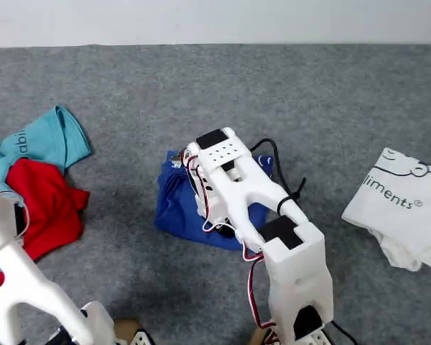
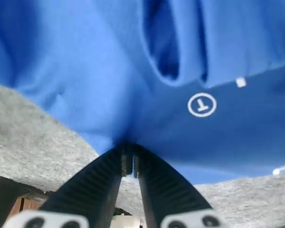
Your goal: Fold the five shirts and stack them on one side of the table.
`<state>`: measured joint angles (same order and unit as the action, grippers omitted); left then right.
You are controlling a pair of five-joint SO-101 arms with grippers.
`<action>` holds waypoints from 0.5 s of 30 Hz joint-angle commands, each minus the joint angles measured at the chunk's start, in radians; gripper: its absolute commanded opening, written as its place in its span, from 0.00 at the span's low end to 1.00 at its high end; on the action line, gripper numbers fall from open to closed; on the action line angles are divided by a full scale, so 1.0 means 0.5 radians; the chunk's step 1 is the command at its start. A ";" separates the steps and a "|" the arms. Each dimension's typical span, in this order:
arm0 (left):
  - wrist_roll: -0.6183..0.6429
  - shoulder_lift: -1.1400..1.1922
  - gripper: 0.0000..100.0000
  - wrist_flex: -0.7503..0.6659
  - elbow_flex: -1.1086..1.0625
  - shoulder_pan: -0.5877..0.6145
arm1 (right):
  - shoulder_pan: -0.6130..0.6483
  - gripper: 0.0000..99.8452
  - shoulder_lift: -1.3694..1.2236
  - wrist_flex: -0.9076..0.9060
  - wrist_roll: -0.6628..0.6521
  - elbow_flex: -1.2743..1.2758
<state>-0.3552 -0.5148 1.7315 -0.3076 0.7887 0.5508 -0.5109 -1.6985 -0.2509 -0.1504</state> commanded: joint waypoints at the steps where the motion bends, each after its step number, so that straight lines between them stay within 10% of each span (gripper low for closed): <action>1: 0.000 -0.043 0.01 -0.034 0.008 -0.012 | 0.005 0.01 0.201 0.005 -0.025 -0.129; 15: 0.003 -0.052 0.01 -0.117 -0.100 -0.015 | 0.002 0.01 -0.232 0.419 -0.095 -0.684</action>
<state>-0.3552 -0.5148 1.6916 -0.3613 0.7887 0.5539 -0.5861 -1.5113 -0.2616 -0.3652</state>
